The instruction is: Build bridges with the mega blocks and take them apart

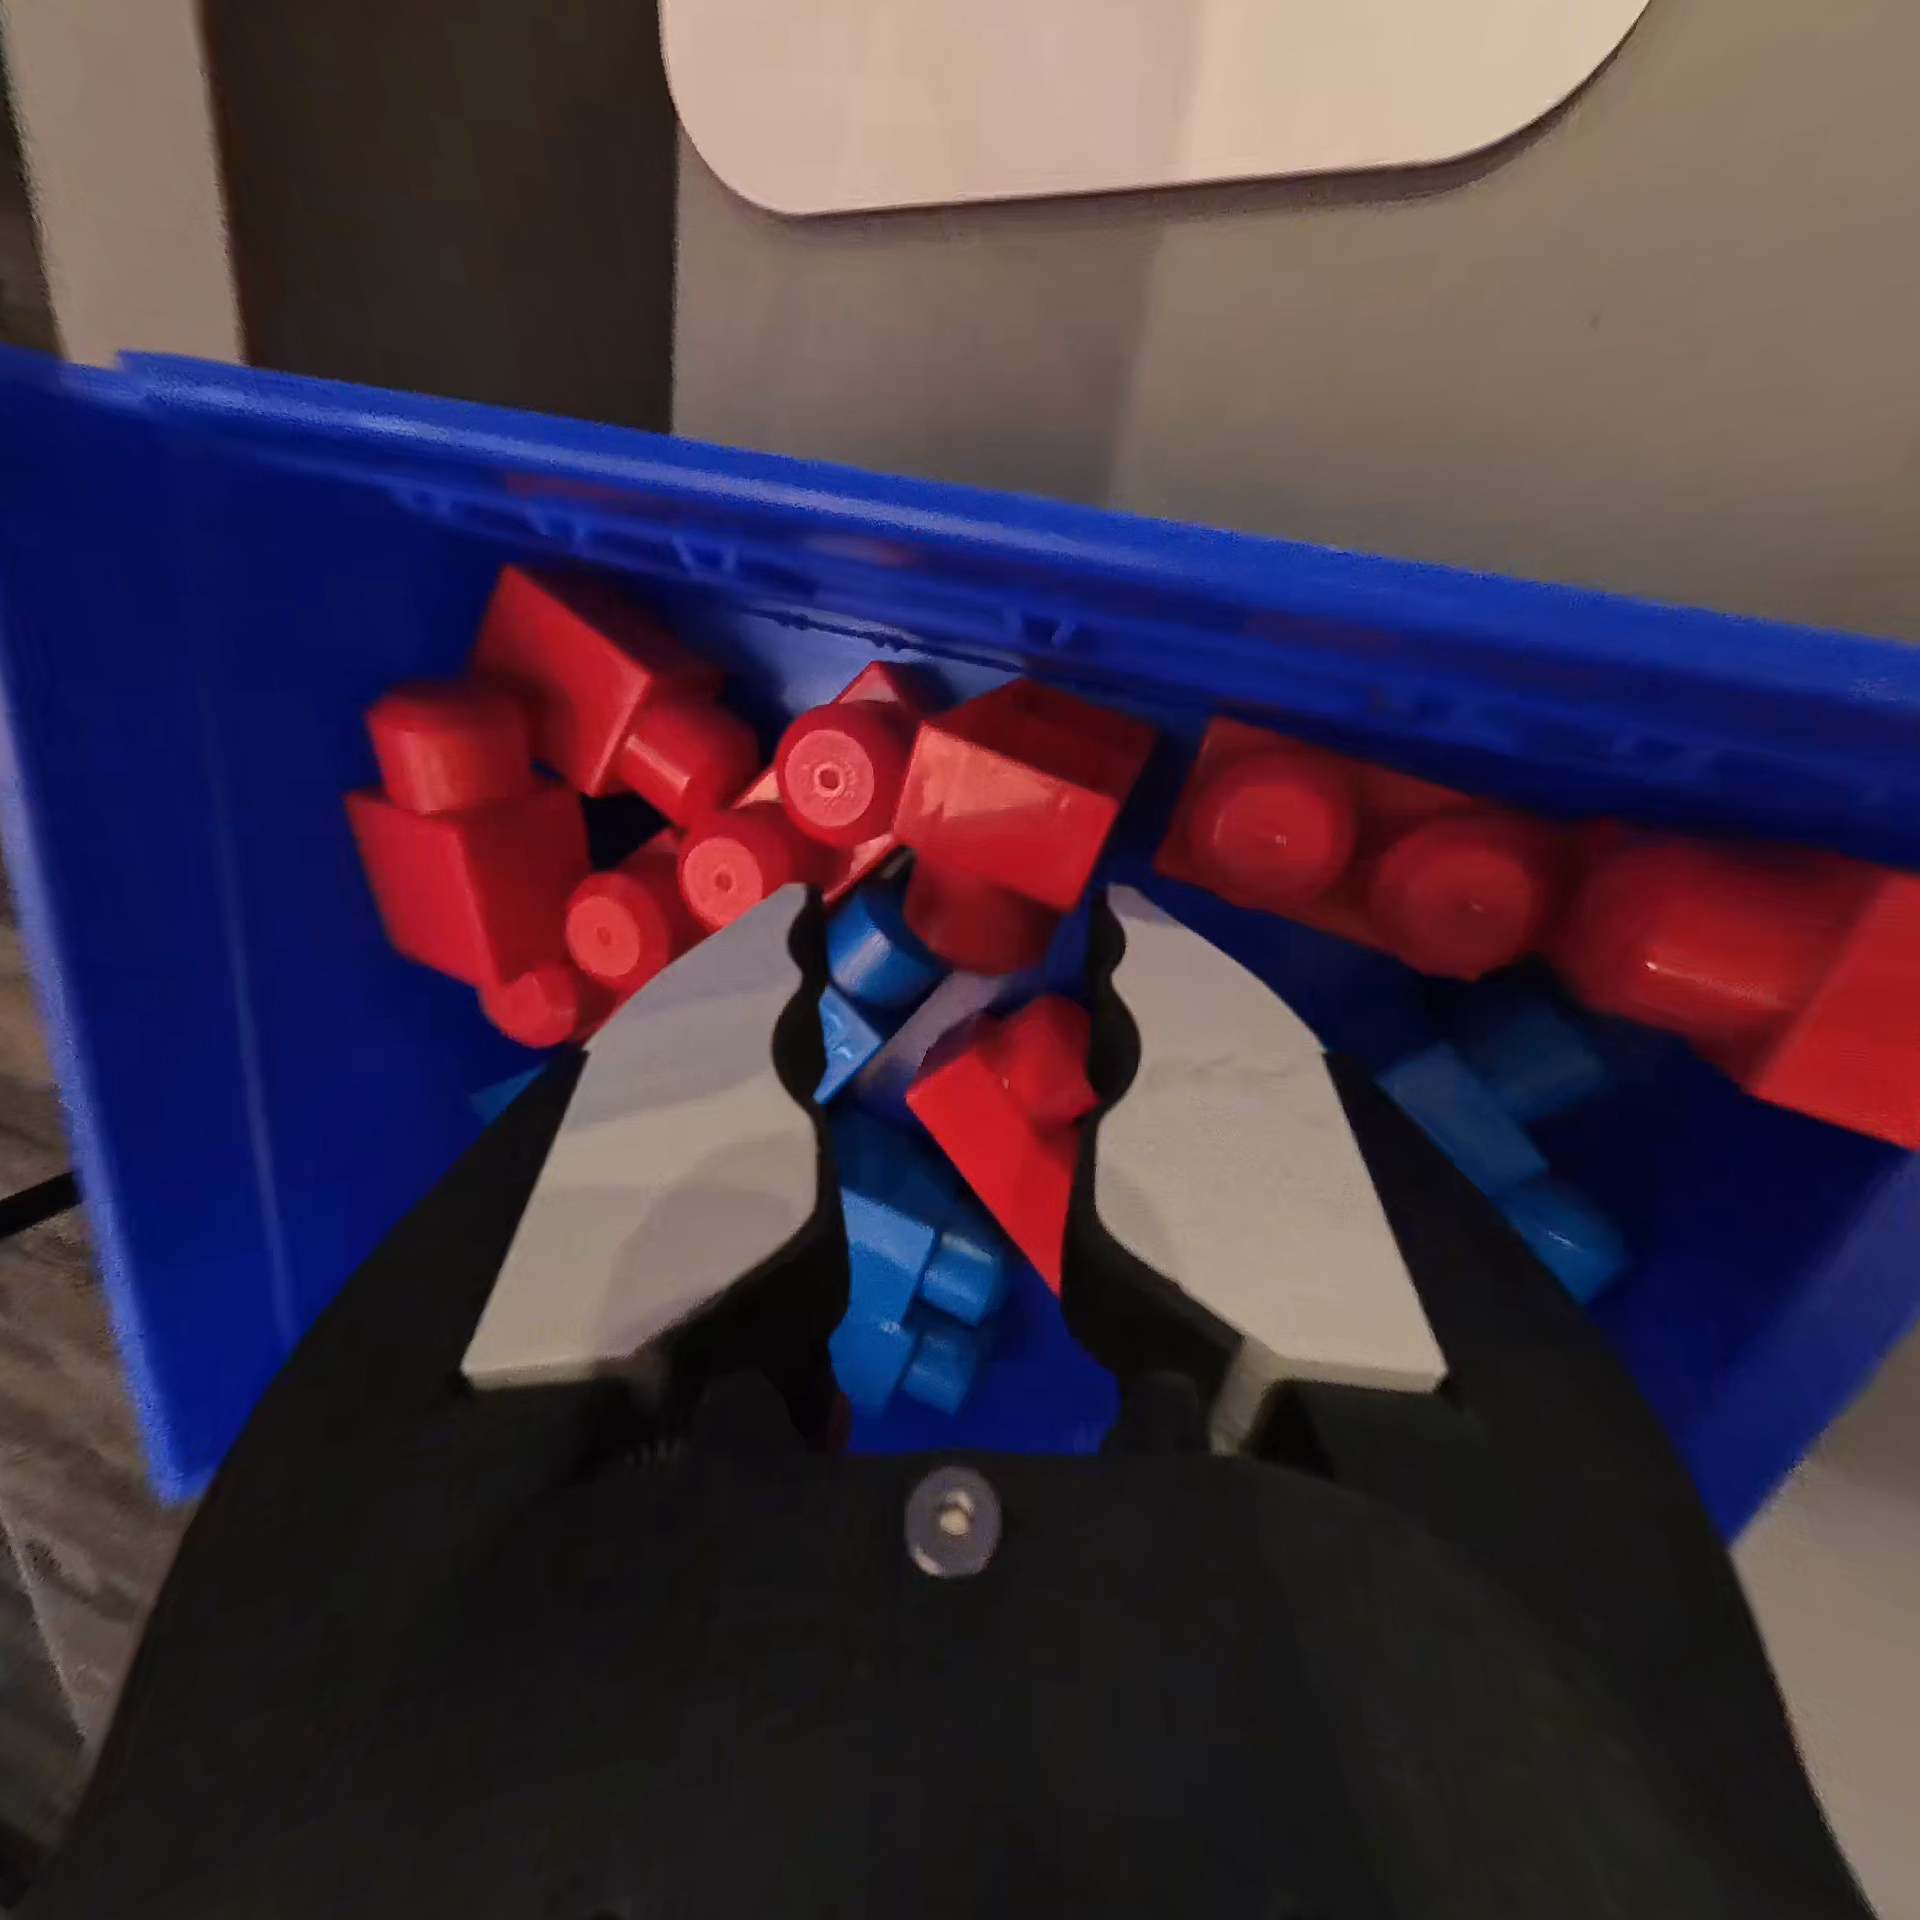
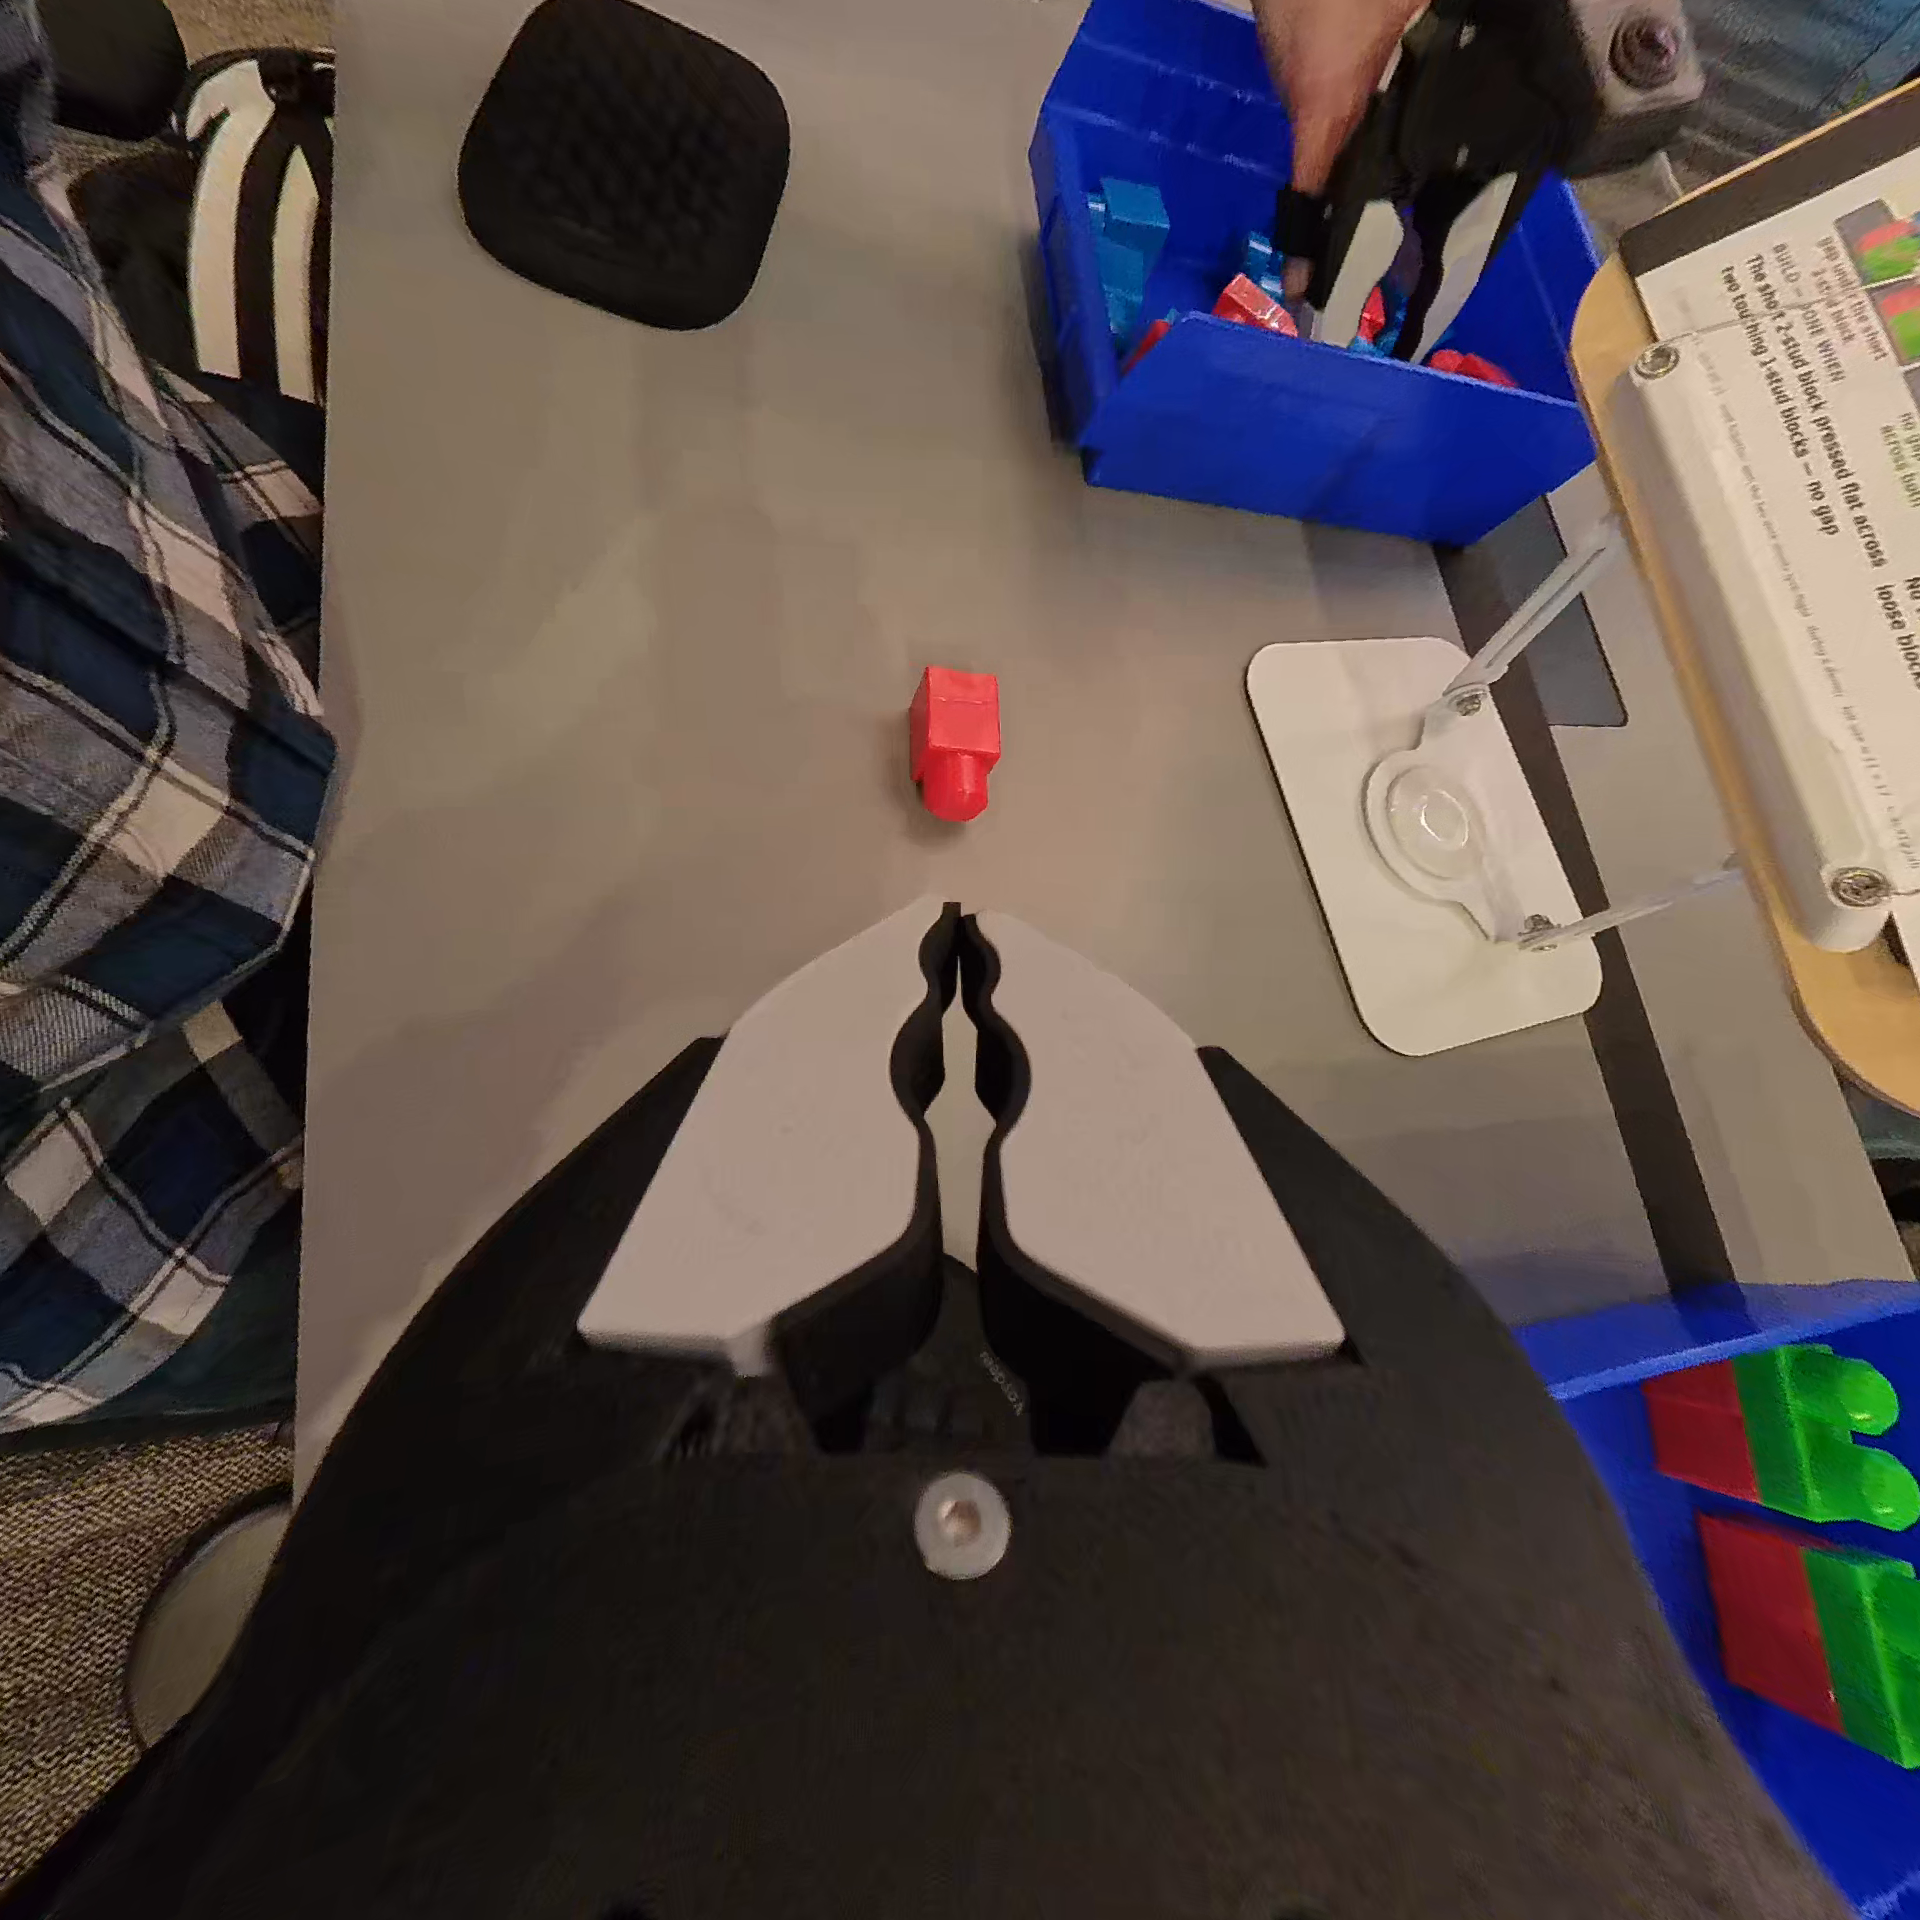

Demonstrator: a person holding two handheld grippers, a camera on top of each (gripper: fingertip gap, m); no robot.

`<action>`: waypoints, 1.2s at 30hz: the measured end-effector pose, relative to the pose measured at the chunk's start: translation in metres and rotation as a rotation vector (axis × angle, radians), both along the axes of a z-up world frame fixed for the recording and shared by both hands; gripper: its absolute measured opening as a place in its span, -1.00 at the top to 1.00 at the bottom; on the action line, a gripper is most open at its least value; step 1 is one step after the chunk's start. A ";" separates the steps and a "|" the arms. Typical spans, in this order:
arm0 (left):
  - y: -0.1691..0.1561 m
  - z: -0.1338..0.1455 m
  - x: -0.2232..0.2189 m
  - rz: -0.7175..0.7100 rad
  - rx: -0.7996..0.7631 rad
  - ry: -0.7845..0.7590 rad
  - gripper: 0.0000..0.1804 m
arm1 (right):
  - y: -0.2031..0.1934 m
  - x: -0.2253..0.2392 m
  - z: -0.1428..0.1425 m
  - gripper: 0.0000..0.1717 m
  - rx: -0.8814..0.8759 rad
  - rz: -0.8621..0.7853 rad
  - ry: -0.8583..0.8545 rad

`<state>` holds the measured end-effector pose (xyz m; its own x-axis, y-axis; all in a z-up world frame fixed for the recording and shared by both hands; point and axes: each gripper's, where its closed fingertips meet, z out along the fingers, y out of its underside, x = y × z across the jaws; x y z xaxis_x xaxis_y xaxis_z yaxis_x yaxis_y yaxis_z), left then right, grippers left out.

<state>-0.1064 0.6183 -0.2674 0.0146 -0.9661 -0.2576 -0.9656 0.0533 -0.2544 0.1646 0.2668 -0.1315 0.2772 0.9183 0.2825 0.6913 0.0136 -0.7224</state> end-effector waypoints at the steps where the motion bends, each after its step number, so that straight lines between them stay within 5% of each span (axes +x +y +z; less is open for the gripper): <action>1: -0.001 -0.007 0.003 -0.014 -0.023 -0.013 0.56 | -0.001 -0.001 0.000 1.00 -0.002 0.000 0.006; 5: -0.005 -0.004 0.005 0.016 -0.096 -0.089 0.67 | 0.001 -0.003 0.001 1.00 -0.005 -0.004 0.022; 9: -0.023 0.038 0.000 0.092 -0.170 -0.259 0.68 | -0.002 -0.006 0.004 1.00 -0.004 0.006 0.038; 13: -0.099 0.088 0.011 -0.001 -0.240 -0.323 0.68 | -0.005 -0.009 0.005 1.00 -0.002 0.018 0.036; 19: -0.205 0.075 0.058 -0.191 -0.217 -0.166 0.68 | -0.014 -0.021 0.008 1.00 0.001 0.049 0.035; 23: -0.253 0.041 0.092 -0.242 -0.417 -0.161 0.68 | -0.022 -0.026 0.008 1.00 0.000 0.057 0.019; 28: -0.261 -0.015 0.107 -0.215 -0.505 -0.069 0.66 | -0.031 -0.026 0.008 1.00 -0.006 0.071 0.021; 29: -0.263 -0.020 0.107 -0.228 -0.517 -0.061 0.51 | -0.031 -0.025 0.008 1.00 -0.006 0.072 0.023; 32: -0.265 -0.003 0.112 -0.234 -0.553 -0.176 0.27 | -0.031 -0.022 0.011 1.00 0.000 0.074 0.038; 36: -0.200 0.045 0.073 -0.174 -0.247 -0.214 0.32 | -0.031 -0.018 0.015 1.00 0.000 0.079 0.071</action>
<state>-0.0335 0.4185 -0.2219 -0.1267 -0.9916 -0.0254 -0.8709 0.1235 -0.4756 0.1468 0.2360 -0.1168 0.2234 0.9380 0.2649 0.6352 0.0660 -0.7695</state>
